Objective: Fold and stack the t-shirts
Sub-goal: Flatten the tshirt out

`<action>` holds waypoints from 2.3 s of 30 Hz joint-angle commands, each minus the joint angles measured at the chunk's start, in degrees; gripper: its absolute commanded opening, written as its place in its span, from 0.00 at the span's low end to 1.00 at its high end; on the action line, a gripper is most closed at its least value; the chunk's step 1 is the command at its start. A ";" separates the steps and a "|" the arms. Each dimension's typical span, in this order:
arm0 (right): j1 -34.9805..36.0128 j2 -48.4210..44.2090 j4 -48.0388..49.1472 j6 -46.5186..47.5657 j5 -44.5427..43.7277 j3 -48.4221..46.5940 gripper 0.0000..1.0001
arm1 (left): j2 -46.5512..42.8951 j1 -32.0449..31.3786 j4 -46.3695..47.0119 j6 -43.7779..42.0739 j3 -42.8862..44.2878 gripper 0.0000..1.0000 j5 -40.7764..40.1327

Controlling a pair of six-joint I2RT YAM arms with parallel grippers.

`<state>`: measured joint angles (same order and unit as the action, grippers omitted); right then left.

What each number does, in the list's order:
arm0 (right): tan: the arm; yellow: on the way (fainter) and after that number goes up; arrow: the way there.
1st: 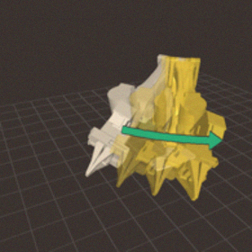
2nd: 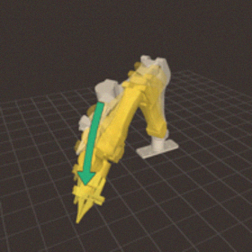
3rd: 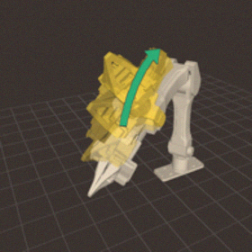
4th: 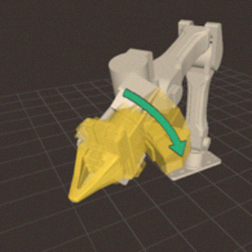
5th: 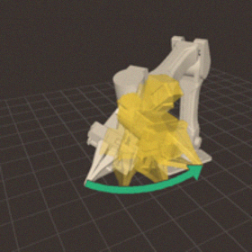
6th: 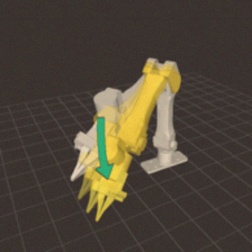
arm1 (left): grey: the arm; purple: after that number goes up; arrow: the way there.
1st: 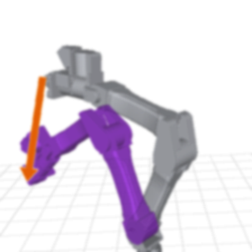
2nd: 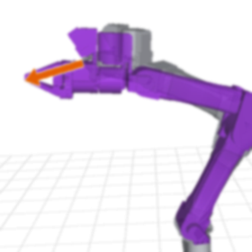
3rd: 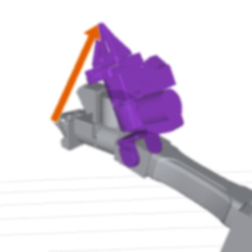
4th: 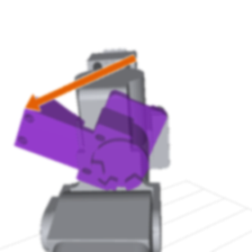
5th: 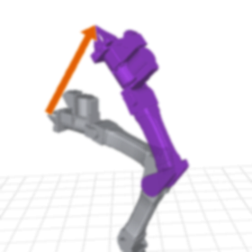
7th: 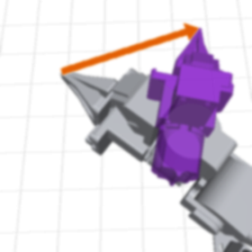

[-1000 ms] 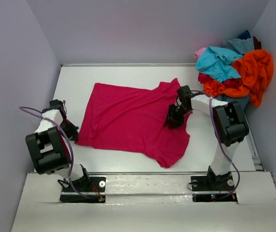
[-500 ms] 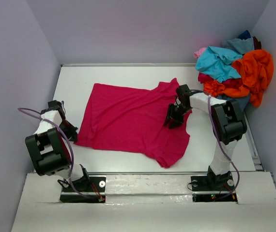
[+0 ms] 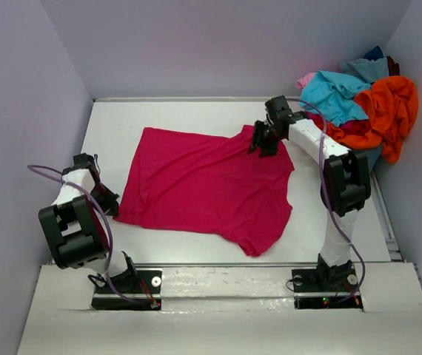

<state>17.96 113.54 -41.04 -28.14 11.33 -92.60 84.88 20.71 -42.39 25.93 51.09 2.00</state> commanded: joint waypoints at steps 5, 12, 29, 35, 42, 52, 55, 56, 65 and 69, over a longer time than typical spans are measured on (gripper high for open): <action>0.06 15.56 -1.33 -0.95 0.71 -21.99 0.53 | -1.21 0.30 -0.32 -0.97 -0.55 0.06 0.64; 0.06 24.18 -0.45 -2.27 2.90 -28.16 0.52 | -1.91 0.30 -0.15 -1.06 -0.99 0.06 0.99; -2.83 27.36 -0.45 -2.88 2.55 -26.59 0.52 | -3.76 0.30 -1.38 -0.97 -2.14 0.06 0.20; -5.38 26.91 -0.62 -2.53 2.38 -25.53 0.52 | -3.85 0.91 -2.52 -0.80 -0.91 0.06 -1.12; -7.50 27.26 -0.62 -2.27 2.38 -24.47 0.51 | -4.28 2.49 -3.22 -0.45 -0.82 0.06 -1.30; -9.17 29.02 -2.12 -1.30 2.64 -27.29 0.51 | -4.81 3.64 -3.57 -0.36 -1.08 0.06 -1.12; -9.69 29.11 -2.12 -1.30 2.47 -27.02 0.51 | -5.08 4.16 -3.66 -0.01 -1.52 0.06 -1.03; -9.69 29.11 -2.12 -1.39 2.55 -26.94 0.51 | -5.16 4.69 -3.66 -0.01 -1.69 0.06 -0.77; -10.22 29.02 -2.38 -1.30 3.96 -26.32 0.51 | -6.74 4.69 -2.26 -0.79 -5.03 0.06 3.18; -10.22 28.58 -2.73 -0.78 3.08 -25.79 0.52 | -8.77 4.69 -2.96 0.25 -6.61 0.06 3.71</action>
<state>9.37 139.65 -40.58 -31.66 19.25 -119.52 79.26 24.88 -43.18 26.02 46.17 4.43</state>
